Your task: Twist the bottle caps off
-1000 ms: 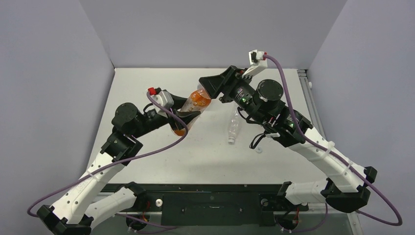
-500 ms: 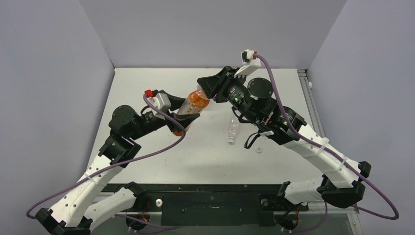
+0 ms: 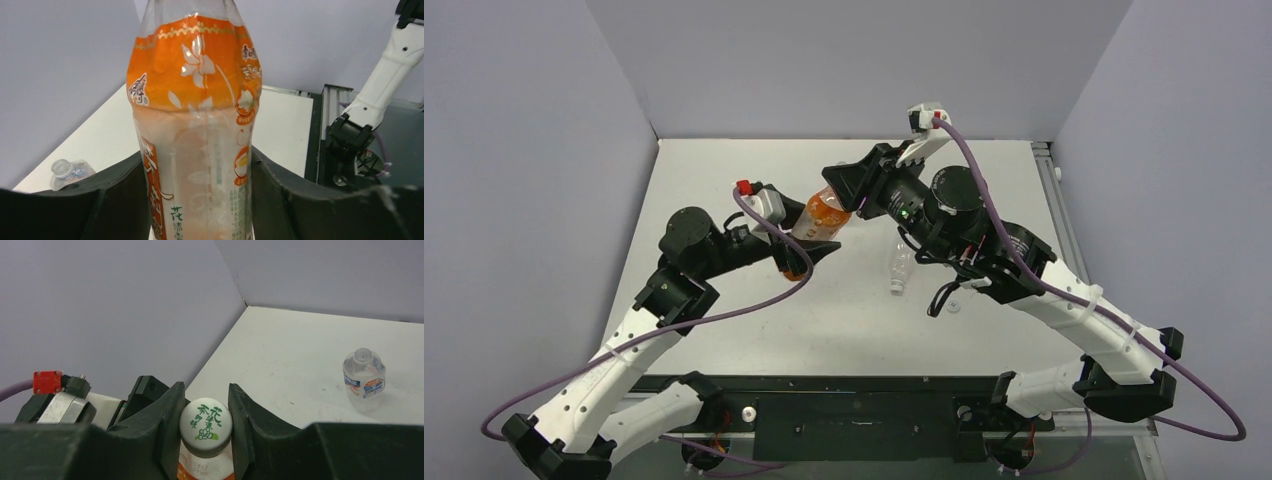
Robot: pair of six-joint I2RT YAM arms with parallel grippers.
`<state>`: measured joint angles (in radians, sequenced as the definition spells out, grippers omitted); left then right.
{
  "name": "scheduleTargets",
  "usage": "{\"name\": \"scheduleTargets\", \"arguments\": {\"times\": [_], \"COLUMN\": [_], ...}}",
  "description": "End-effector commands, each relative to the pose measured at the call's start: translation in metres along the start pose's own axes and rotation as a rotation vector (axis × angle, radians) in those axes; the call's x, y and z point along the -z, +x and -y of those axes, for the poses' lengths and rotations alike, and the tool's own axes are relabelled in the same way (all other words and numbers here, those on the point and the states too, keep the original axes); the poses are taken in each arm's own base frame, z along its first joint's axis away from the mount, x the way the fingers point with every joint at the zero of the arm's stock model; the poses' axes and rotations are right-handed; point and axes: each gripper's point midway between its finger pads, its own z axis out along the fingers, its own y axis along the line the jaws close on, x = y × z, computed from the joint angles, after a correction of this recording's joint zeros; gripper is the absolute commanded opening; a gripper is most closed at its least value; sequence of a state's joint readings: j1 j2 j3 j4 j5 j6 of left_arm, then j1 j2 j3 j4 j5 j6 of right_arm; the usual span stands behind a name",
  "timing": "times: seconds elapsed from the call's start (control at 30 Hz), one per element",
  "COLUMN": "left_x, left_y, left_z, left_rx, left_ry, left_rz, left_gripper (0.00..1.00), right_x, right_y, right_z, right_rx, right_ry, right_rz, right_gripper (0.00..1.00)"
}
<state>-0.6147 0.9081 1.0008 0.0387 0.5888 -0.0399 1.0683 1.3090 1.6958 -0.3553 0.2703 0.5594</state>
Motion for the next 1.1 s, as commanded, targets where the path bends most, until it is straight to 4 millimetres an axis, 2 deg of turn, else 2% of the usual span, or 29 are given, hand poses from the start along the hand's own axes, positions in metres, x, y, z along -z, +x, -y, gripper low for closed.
{"name": "scheduleTargets", "arguments": {"times": [0.0,0.07,0.17,0.23,0.33,0.43,0.47,0.5,0.53,0.57,0.6,0.63,0.8,0.93,0.97,1.0,1.03,1.07], "left_x": [-0.001,-0.001,-0.001,0.001,0.007,0.014,0.015,0.02,0.021,0.024,0.025,0.028,0.032,0.03,0.029,0.026,0.024,0.019], "left_y": [-0.019,-0.025,-0.037,-0.046,-0.059,-0.069,-0.071,-0.075,-0.076,-0.079,-0.081,-0.084,-0.087,-0.086,-0.085,-0.082,-0.081,-0.077], "left_z": [0.003,0.006,0.016,0.031,0.05,0.071,0.075,0.083,0.086,0.093,0.095,0.099,0.105,0.103,0.101,0.097,0.094,0.084], "left_rx": [-0.028,-0.016,0.007,0.032,0.105,0.165,0.178,0.198,0.208,0.221,0.223,0.226,0.228,0.227,0.216,0.2,0.19,0.162], "left_ry": [0.02,0.036,0.082,0.16,0.244,0.351,0.373,0.417,0.435,0.468,0.481,0.501,0.532,0.518,0.511,0.487,0.469,0.418], "left_rz": [0.02,0.026,0.055,0.076,0.097,0.093,0.089,0.083,0.079,0.073,0.071,0.07,0.064,0.068,0.071,0.077,0.08,0.088], "left_gripper": [0.47,0.34,0.22,0.14,0.06,0.04,0.03,0.03,0.03,0.03,0.02,0.0,0.0,0.0,0.0,0.0,0.0,0.0], "right_x": [0.007,0.008,0.01,0.013,0.023,0.034,0.046,0.048,0.063,0.069,0.08,0.093,0.117,0.109,0.101,0.096,0.081,0.074], "right_y": [-0.02,-0.019,-0.019,-0.02,-0.03,-0.04,-0.039,-0.047,-0.043,-0.051,-0.044,-0.046,-0.044,-0.038,-0.042,-0.04,-0.052,-0.052], "right_z": [-0.017,-0.017,-0.019,-0.026,-0.05,-0.073,-0.087,-0.092,-0.108,-0.114,-0.125,-0.133,-0.148,-0.137,-0.13,-0.122,-0.107,-0.095], "right_rx": [0.018,0.037,0.053,0.067,0.087,0.087,0.082,0.075,0.055,0.053,0.04,0.045,0.076,0.126,0.151,0.153,0.177,0.18], "right_ry": [-0.034,-0.035,-0.051,-0.1,-0.249,-0.425,-0.535,-0.592,-0.725,-0.792,-0.892,-0.976,-1.125,-1.045,-0.986,-0.921,-0.787,-0.692], "right_rz": [0.052,0.052,0.056,0.06,0.07,0.088,0.066,0.095,0.054,0.078,0.024,0.006,-0.048,-0.079,-0.052,-0.074,-0.006,-0.006], "right_gripper": [0.0,0.0,0.0,0.0,0.0,0.0,0.0,0.0,0.0,0.0,0.0,0.0,0.0,0.0,0.21,0.35,0.55,0.61]}}
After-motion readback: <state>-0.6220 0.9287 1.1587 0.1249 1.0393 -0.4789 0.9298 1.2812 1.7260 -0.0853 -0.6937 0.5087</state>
